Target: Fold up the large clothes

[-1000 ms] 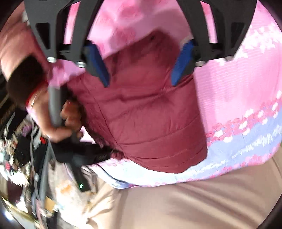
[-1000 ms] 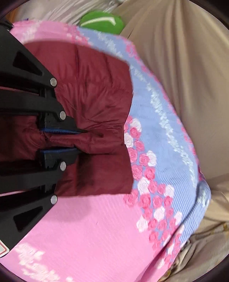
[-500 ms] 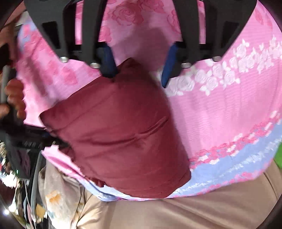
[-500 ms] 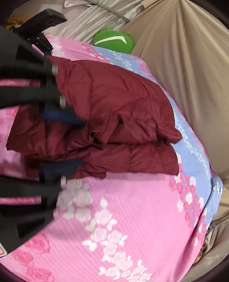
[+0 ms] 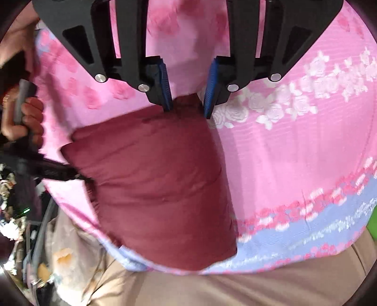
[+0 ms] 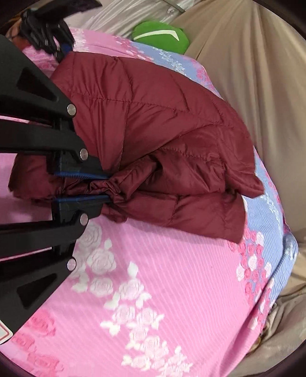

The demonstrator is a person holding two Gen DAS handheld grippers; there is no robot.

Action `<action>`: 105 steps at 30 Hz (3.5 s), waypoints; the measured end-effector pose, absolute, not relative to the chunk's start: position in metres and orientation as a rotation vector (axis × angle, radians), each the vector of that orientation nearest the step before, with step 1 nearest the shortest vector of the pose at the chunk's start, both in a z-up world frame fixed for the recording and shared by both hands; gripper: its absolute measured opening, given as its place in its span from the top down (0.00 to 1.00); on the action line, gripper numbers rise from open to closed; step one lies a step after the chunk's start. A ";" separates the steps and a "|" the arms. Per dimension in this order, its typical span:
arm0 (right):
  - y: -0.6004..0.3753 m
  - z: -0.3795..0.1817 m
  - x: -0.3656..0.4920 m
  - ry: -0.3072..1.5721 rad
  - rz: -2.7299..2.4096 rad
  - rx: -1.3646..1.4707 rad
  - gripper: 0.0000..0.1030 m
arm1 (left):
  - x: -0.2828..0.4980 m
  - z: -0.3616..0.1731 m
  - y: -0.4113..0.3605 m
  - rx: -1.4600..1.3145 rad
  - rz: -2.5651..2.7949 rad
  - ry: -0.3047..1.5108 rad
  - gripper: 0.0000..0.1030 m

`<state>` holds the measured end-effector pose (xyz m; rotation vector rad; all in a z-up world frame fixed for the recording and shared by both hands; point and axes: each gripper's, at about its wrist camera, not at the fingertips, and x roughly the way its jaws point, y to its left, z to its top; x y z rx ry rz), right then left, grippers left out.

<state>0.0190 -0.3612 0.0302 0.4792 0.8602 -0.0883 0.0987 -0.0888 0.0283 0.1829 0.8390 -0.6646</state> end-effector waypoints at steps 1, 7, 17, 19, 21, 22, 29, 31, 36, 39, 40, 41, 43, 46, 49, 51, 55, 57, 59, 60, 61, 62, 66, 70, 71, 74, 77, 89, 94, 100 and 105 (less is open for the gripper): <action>-0.362 0.037 0.012 0.850 -0.108 0.469 0.83 | 0.091 0.043 -0.080 0.176 -0.678 0.801 0.74; -0.340 0.098 0.006 0.699 -0.126 0.338 0.81 | 0.104 0.094 -0.089 0.171 -0.651 0.672 0.74; -0.334 0.063 0.115 0.840 -0.252 0.161 0.96 | 0.158 0.049 -0.171 0.183 -0.674 0.788 0.73; -0.342 0.045 0.121 0.859 -0.224 0.202 0.96 | 0.155 0.047 -0.178 0.207 -0.655 0.769 0.73; -0.346 0.052 0.116 0.878 -0.229 0.229 0.96 | 0.153 0.044 -0.182 0.229 -0.634 0.767 0.73; -0.345 0.059 0.109 0.880 -0.233 0.247 0.94 | 0.153 0.041 -0.184 0.243 -0.624 0.765 0.74; -0.320 0.075 0.011 0.818 -0.130 0.303 0.91 | 0.153 0.036 -0.184 0.263 -0.613 0.751 0.74; -0.314 0.060 0.004 0.852 -0.128 0.299 0.91 | 0.151 0.035 -0.185 0.272 -0.609 0.742 0.74; -0.314 0.033 0.016 0.913 -0.143 0.318 0.92 | 0.148 0.033 -0.190 0.304 -0.589 0.729 0.70; -0.319 0.045 0.010 0.896 -0.144 0.358 0.90 | 0.147 0.035 -0.188 0.300 -0.582 0.737 0.69; -0.322 0.048 0.003 0.882 -0.137 0.383 0.88 | 0.147 0.036 -0.187 0.297 -0.584 0.740 0.68; -0.325 0.049 -0.004 0.871 -0.131 0.404 0.87 | 0.146 0.036 -0.187 0.297 -0.586 0.740 0.66; -0.329 0.053 -0.019 0.856 -0.123 0.440 0.86 | 0.145 0.036 -0.188 0.304 -0.582 0.737 0.66; -0.320 0.059 -0.030 0.846 -0.125 0.428 0.83 | 0.143 0.034 -0.191 0.319 -0.567 0.726 0.66; -0.307 0.044 -0.022 0.897 -0.139 0.338 0.84 | 0.142 0.034 -0.192 0.316 -0.562 0.728 0.66; -0.309 0.024 -0.010 0.922 -0.134 0.339 0.86 | 0.141 0.034 -0.193 0.321 -0.561 0.728 0.65; -0.310 0.030 -0.009 0.932 -0.145 0.341 0.86 | 0.139 0.036 -0.191 0.328 -0.556 0.732 0.57; -0.316 0.042 -0.017 0.909 -0.133 0.382 0.80 | 0.139 0.042 -0.184 0.294 -0.583 0.764 0.37; -0.329 0.055 -0.028 0.856 -0.111 0.450 0.53 | 0.137 0.052 -0.173 0.252 -0.619 0.789 0.21; -0.336 0.062 -0.031 0.827 -0.114 0.475 0.47 | 0.138 0.058 -0.166 0.230 -0.637 0.784 0.17; -0.343 0.068 -0.033 0.799 -0.121 0.493 0.41 | 0.140 0.067 -0.157 0.205 -0.655 0.772 0.12; -0.351 0.073 -0.033 0.781 -0.123 0.515 0.36 | 0.145 0.074 -0.148 0.181 -0.660 0.764 0.11; -0.381 0.064 -0.008 0.830 -0.047 0.655 0.33 | 0.177 0.084 -0.125 0.117 -0.625 0.785 0.08; -0.386 0.041 0.022 0.913 -0.004 0.709 0.33 | 0.217 0.067 -0.118 0.063 -0.620 0.897 0.08; -0.386 0.034 0.030 0.936 0.014 0.725 0.33 | 0.225 0.061 -0.120 0.061 -0.616 0.925 0.08; -0.387 0.017 0.047 0.982 0.069 0.801 0.29 | 0.232 0.049 -0.131 0.084 -0.624 0.951 0.08; -0.383 0.015 0.055 0.980 0.072 0.793 0.27 | 0.231 0.046 -0.144 0.102 -0.669 0.951 0.06; -0.363 0.019 0.085 0.981 0.054 0.742 0.23 | 0.230 0.039 -0.183 0.165 -0.654 0.933 0.04; -0.345 0.021 0.094 0.979 0.053 0.727 0.32 | 0.230 0.040 -0.186 0.184 -0.648 0.917 0.04; -0.327 0.034 0.096 0.934 0.057 0.683 0.67 | 0.225 0.046 -0.189 0.233 -0.648 0.869 0.14; -0.303 0.057 0.091 0.863 0.026 0.611 0.83 | 0.219 0.056 -0.187 0.269 -0.645 0.823 0.37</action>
